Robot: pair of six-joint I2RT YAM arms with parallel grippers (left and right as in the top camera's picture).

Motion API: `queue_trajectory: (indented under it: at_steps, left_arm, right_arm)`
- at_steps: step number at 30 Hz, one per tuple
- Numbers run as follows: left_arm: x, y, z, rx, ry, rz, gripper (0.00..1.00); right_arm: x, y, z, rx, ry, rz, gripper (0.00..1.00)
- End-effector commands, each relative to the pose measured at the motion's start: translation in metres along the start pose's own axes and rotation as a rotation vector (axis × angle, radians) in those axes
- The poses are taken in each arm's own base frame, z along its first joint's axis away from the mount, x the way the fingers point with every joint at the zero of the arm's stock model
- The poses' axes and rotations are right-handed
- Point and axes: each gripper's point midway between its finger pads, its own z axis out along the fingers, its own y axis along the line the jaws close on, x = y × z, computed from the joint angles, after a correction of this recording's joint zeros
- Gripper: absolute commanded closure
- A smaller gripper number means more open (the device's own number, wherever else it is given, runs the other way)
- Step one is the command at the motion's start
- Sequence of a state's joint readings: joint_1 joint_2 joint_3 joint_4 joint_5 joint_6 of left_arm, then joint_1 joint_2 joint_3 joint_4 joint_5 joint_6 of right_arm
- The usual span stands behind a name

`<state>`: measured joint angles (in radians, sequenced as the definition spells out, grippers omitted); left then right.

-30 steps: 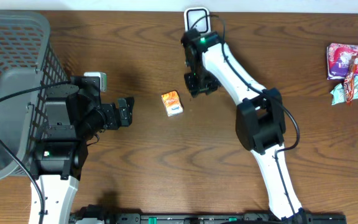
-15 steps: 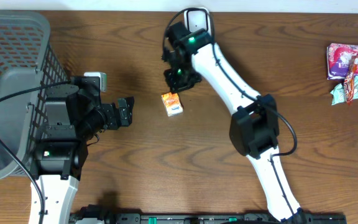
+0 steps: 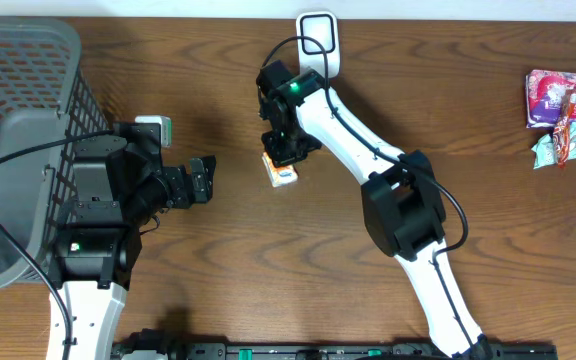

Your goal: Scan the item barcode

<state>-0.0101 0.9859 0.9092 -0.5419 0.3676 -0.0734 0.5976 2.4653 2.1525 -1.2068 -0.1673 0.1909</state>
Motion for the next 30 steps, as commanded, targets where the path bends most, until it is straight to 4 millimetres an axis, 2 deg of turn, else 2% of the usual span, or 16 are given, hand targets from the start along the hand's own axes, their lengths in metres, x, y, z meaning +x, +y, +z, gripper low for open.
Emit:
queue_trajectory:
  at_steps: [1,6,10,16,22,30]
  left_arm:
    - [0.001,0.001,0.001,0.002,0.003,0.01,0.03]
    - [0.001,0.001,0.001,0.002,0.003,0.01,0.03]
    - [0.001,0.001,0.001,0.002,0.003,0.01,0.03]
    - [0.001,0.001,0.001,0.002,0.003,0.01,0.03]
    - [0.001,0.001,0.001,0.002,0.003,0.01,0.03]
    - [0.001,0.001,0.001,0.002,0.003,0.01,0.03]
  right_arm:
    - [0.008,-0.023,0.006,0.097,0.02,0.036,0.99]
    - [0.01,-0.027,0.014,0.106,0.024,0.038,0.99]
    - [0.01,-0.049,0.015,0.204,0.01,0.092,0.99]
    - [0.011,-0.064,0.012,0.207,0.021,0.127,0.99]
    - [0.014,-0.079,0.009,0.131,0.047,0.18,0.99]
    - [0.011,-0.079,0.004,-0.075,0.058,0.138,0.99]
